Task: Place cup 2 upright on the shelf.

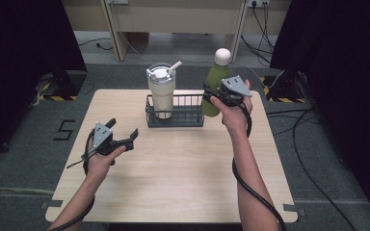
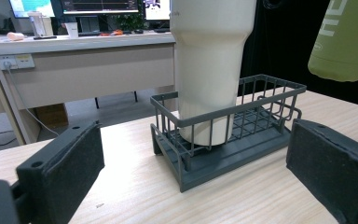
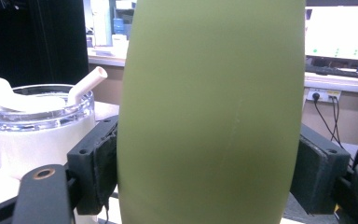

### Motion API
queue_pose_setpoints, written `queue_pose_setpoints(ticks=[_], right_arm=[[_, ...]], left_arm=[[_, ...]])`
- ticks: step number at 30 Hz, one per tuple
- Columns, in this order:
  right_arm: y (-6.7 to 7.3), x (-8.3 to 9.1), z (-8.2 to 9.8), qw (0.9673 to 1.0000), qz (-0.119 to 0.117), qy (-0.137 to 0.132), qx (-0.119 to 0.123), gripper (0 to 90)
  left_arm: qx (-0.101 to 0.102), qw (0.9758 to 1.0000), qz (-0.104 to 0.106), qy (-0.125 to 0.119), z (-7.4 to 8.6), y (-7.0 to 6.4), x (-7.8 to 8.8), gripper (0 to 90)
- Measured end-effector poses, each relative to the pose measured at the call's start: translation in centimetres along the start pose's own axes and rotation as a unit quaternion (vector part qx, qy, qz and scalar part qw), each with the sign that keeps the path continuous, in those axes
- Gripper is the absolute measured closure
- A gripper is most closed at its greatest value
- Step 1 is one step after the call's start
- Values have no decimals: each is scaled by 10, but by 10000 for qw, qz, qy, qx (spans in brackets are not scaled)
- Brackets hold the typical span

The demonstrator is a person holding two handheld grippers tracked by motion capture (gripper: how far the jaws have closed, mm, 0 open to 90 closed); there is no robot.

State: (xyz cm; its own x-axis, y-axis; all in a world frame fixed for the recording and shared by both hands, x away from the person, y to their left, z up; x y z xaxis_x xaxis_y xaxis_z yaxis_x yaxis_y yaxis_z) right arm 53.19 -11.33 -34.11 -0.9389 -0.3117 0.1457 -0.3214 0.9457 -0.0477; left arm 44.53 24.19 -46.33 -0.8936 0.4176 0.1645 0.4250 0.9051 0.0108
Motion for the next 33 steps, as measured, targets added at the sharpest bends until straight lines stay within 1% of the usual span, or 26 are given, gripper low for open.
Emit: queue_pose_setpoints(ticks=[8,12,16,23,33], right_arm=[[5,-6,-5,10000,-48,-12,-4,222],[8,-8,-9,10000,-63,-42,33,222],[10,-11,-12,9999,-85,-53,-1,222],[13,-16,-13,10000,-87,-42,-8,222],[20,-26,-15,9999,-152,-39,-38,222]], left_arm=[[-1,10000,0,-5,0,1,0,31],[0,10000,-3,-14,-1,1,0,31],[1,10000,-7,-16,-1,1,1,30],[16,10000,-4,-37,-1,2,1,31],[18,10000,-7,-30,-1,3,1,31]])
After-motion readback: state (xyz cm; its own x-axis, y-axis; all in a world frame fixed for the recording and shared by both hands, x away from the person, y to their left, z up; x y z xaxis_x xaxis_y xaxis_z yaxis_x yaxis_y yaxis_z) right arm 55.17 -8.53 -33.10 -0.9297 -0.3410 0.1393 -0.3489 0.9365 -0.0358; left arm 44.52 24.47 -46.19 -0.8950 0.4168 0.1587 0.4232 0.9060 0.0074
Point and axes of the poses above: each handheld gripper's, and its own axes: x roughly backward along the jaws, z roughly out of its underside, y roughly to its left, the point moved 3 cm from there along -x, roughly forward along the jaws, and after that the axes turned 5 degrees about y, right-handed, at the moved point
